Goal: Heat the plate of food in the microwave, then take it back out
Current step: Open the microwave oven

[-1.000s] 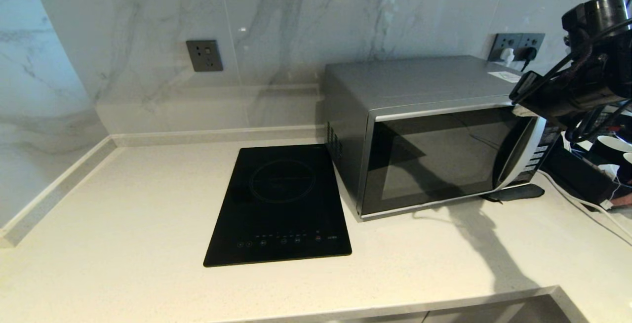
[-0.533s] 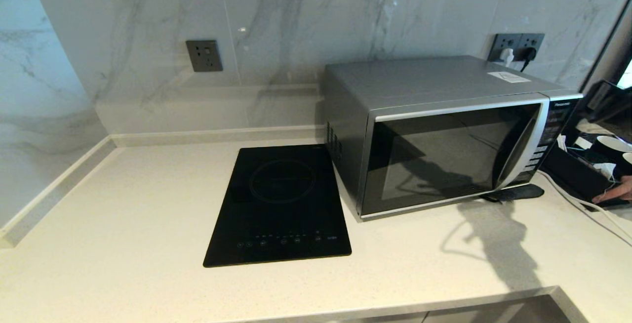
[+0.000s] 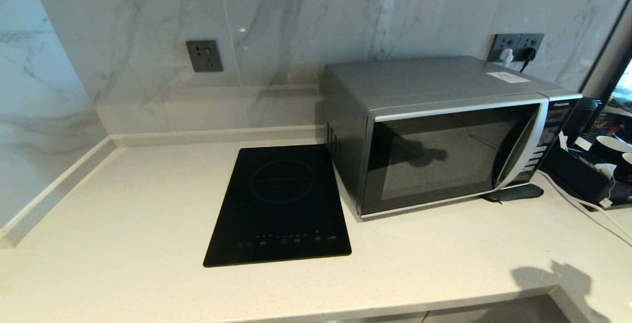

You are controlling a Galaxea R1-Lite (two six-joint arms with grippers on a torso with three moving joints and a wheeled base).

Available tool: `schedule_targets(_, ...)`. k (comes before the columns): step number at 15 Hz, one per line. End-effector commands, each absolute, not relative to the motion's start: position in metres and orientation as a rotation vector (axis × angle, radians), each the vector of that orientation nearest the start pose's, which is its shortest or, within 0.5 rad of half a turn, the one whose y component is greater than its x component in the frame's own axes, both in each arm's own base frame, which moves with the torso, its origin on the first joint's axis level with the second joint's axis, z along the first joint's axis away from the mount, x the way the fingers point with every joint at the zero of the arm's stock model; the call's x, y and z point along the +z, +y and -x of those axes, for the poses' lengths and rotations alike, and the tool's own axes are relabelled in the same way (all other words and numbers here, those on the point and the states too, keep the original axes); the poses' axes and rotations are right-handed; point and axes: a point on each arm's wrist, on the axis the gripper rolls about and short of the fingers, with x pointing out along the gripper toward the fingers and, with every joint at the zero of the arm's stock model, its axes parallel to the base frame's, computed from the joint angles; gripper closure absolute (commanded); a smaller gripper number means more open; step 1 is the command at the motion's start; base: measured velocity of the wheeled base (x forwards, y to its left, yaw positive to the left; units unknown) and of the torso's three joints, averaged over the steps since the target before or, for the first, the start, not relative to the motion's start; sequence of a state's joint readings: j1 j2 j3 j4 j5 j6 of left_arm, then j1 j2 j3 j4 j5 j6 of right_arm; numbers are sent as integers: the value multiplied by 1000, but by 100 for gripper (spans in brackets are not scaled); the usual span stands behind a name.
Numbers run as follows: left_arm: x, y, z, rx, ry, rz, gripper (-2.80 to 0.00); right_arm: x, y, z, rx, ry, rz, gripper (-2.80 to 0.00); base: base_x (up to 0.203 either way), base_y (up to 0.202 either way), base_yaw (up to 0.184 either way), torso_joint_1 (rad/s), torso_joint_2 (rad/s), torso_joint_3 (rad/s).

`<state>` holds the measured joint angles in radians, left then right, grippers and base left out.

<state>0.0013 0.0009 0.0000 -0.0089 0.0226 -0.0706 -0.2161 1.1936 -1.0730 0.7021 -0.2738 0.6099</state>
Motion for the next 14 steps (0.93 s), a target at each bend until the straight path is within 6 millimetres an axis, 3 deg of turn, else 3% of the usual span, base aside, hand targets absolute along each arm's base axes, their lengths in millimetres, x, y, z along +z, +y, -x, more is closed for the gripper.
schedule_targets(1, 76, 0, 23, 24, -9, 71, 0, 255, -26, -92, -654, 600, -568, 0, 0, 0, 0, 0, 0, 0)
schedule_targets(6, 76, 0, 23, 24, -9, 71, 0, 253, -11, -27, -572, 424, -558, 0, 0, 0, 0, 0, 0, 0)
schedule_targets(10, 76, 0, 23, 24, -9, 71, 0, 242, 2, 25, -451, 289, -451, 0, 0, 0, 0, 0, 0, 0)
schedule_targets(12, 76, 0, 23, 24, -9, 71, 0, 242, 0, 19, -444, 321, -434, 0, 0, 0, 0, 0, 0, 0)
schedule_targets(14, 76, 0, 23, 24, -9, 71, 0, 254, -5, -8, -460, 391, -471, 0, 0, 0, 0, 0, 0, 0)
